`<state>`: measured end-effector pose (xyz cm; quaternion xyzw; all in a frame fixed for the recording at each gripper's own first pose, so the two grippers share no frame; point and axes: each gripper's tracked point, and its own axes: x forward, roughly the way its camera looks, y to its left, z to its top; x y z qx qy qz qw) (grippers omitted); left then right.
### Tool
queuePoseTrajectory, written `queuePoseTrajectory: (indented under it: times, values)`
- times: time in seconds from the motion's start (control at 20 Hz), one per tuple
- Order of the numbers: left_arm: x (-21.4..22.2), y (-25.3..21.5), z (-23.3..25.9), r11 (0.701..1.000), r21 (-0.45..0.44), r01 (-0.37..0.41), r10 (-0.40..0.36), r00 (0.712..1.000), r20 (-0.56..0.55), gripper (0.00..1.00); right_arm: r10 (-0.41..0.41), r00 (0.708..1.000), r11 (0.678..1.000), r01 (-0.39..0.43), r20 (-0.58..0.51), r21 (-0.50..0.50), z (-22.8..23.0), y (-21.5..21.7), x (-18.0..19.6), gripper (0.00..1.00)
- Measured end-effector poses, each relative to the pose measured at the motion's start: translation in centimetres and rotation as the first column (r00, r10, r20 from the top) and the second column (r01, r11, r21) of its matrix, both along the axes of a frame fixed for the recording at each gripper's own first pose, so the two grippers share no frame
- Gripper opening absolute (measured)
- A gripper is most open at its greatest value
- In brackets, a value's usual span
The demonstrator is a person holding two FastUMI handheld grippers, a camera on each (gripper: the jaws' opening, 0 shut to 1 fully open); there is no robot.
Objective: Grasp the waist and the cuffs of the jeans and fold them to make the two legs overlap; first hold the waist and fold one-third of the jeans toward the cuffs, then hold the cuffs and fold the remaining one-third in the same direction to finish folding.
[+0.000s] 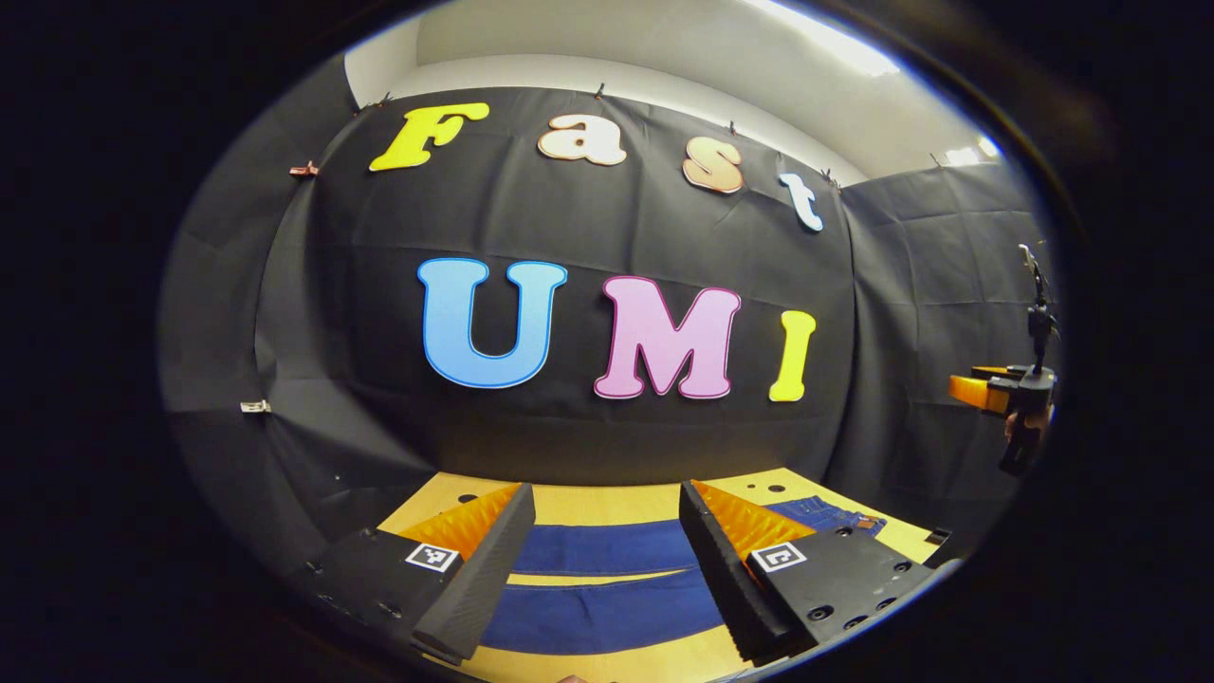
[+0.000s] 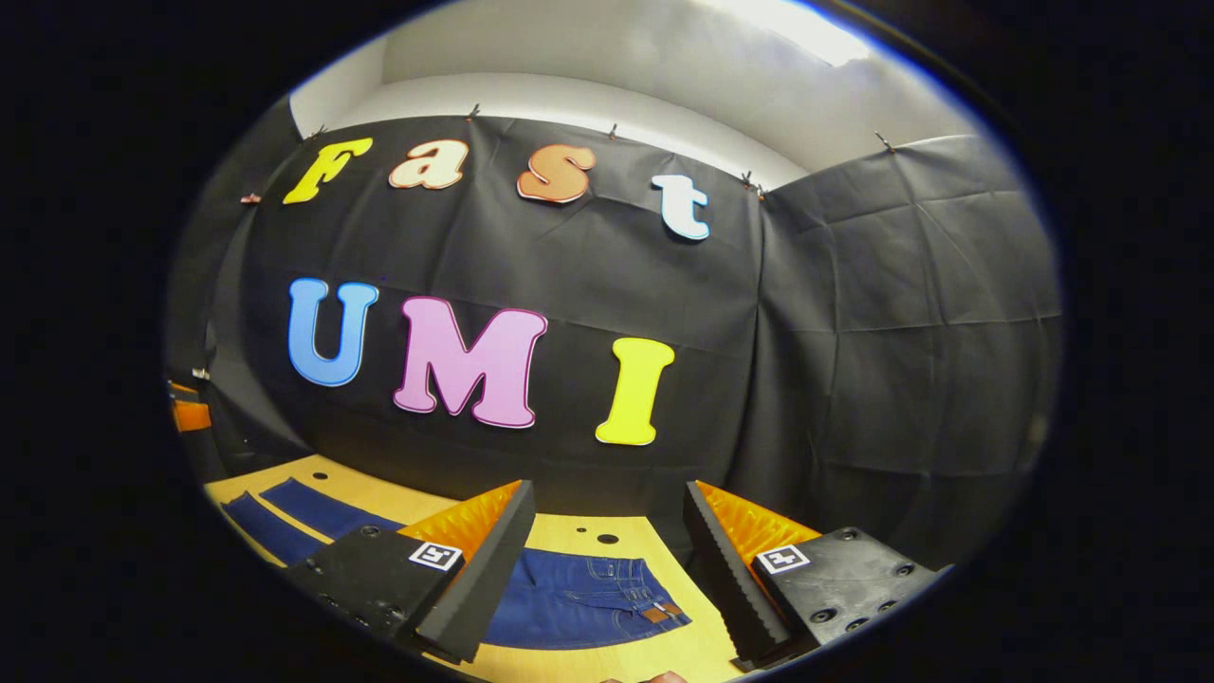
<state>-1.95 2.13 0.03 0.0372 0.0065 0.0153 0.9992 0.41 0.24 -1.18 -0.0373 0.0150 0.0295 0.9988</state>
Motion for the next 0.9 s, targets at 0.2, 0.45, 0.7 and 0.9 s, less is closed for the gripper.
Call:
queuePoseTrajectory:
  times: [0.2,0.45,0.7,0.9]
  values:
    - [-1.0,0.6,-1.9,0.993,0.034,0.116,-0.113,0.990,-0.090,0.96,0.125,0.987,0.992,-0.127,-0.102,-0.007,-2.9,1.3,1.7,0.96]
    - [-0.7,3.4,-6.4,0.914,0.276,0.297,-0.223,0.937,-0.270,0.94,0.259,0.909,0.955,-0.293,-0.327,-0.057,-9.8,2.2,2.9,0.96]
    - [-1.0,3.7,-15.8,0.757,0.270,0.596,-0.371,0.731,-0.573,0.98,0.429,0.695,0.822,-0.565,-0.577,-0.069,-19.3,6.1,1.9,0.97]
    - [-0.5,6.0,-22.8,0.676,0.212,0.706,-0.345,0.557,-0.756,0.98,0.467,0.481,0.643,-0.761,-0.742,-0.088,-26.8,7.0,1.4,0.97]
